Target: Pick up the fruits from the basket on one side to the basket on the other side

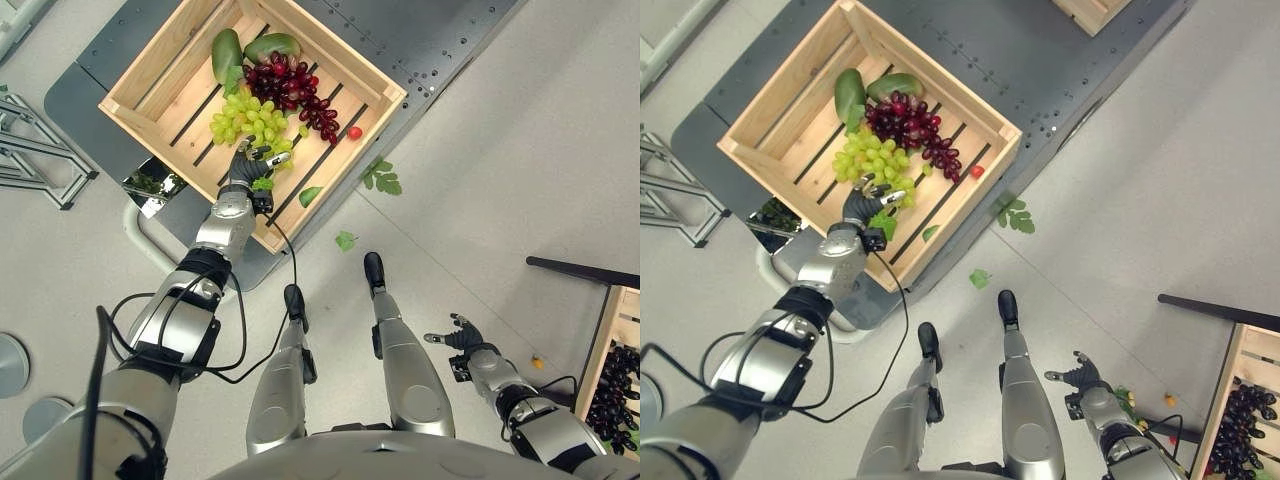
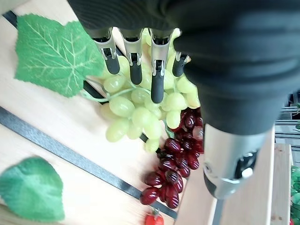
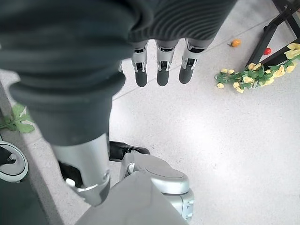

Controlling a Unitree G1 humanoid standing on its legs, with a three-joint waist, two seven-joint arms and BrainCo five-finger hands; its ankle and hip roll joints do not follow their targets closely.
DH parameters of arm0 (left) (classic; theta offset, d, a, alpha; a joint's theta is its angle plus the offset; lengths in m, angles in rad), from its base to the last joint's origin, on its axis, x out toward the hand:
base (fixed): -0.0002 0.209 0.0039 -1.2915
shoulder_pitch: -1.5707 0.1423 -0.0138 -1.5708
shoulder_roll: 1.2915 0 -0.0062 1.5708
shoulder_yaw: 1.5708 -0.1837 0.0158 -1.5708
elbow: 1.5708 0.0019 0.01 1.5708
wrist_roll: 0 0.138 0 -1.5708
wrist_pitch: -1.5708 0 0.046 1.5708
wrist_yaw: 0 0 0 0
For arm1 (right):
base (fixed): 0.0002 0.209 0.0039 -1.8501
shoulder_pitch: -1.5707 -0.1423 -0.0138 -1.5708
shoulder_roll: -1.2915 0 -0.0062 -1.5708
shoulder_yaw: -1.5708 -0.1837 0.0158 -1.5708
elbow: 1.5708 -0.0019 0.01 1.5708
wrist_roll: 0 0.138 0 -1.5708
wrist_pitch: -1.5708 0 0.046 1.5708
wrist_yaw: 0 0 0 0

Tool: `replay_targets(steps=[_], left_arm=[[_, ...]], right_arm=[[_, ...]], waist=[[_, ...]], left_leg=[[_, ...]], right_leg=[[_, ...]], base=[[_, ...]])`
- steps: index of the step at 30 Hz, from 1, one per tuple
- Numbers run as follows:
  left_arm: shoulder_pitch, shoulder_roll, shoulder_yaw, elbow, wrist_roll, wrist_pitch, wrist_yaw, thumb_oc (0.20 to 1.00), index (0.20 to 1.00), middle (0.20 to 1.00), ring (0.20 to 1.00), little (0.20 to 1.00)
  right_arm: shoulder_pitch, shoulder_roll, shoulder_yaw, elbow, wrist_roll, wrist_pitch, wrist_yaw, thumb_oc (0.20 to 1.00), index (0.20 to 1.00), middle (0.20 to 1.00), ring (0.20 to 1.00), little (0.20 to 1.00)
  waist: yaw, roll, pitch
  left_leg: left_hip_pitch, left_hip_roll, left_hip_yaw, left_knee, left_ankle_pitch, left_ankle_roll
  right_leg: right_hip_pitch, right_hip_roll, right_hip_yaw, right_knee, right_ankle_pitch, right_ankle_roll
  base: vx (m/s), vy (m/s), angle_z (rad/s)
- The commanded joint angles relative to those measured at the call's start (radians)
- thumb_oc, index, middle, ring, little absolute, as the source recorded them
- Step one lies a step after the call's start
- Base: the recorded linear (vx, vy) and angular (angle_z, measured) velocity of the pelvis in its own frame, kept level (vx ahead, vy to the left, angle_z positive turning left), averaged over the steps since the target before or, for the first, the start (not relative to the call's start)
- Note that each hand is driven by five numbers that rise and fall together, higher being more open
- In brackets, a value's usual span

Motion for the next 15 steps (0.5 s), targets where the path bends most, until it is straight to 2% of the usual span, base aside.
replay_targets(steps=[1, 9, 15], left_arm=[[-0.024, 0.057, 0.009, 0.083, 0.063, -0.012, 0.004, 1.0, 1.0, 1.0, 1.0, 1.0], [-0.031, 0.1, 0.029, 0.106, 0.054, -0.009, 0.01, 1.0, 1.0, 1.0, 1.0, 1.0], [-0.069, 0.125, 0.008, 0.134, 0.121, 0.004, 0.005, 1.0, 1.0, 1.0, 1.0, 1.0]], right_arm=[[0.019, 0.003, 0.003, 0.013, 0.028, -0.015, -0.007, 1.0, 1.0, 1.0, 1.0, 1.0], [0.012, 0.004, 0.004, 0.017, 0.025, -0.014, -0.004, 1.0, 1.0, 1.0, 1.0, 1.0], [0.007, 0.005, 0.011, 0.022, 0.026, -0.018, -0.002, 1.0, 1.0, 1.0, 1.0, 1.0]], waist=[[0.002, -0.049, -0.031], [0.008, -0.05, -0.031], [0.009, -0.056, -0.03]], left_leg=[[-0.062, -0.041, -0.016, -0.001, 0.032, -0.003], [-0.068, -0.04, -0.021, -0.001, 0.034, -0.006], [-0.075, -0.039, -0.024, -0.001, 0.037, -0.007]], right_leg=[[-0.021, -0.035, 0.025, 0.004, -0.049, 0.095], [-0.025, -0.032, 0.02, 0.004, -0.049, 0.095], [-0.03, -0.031, 0.017, 0.004, -0.047, 0.095]], base=[[0.0, 0.0, 0.0], [0.0, 0.0, 0.0], [0.0, 0.0, 0.0]])
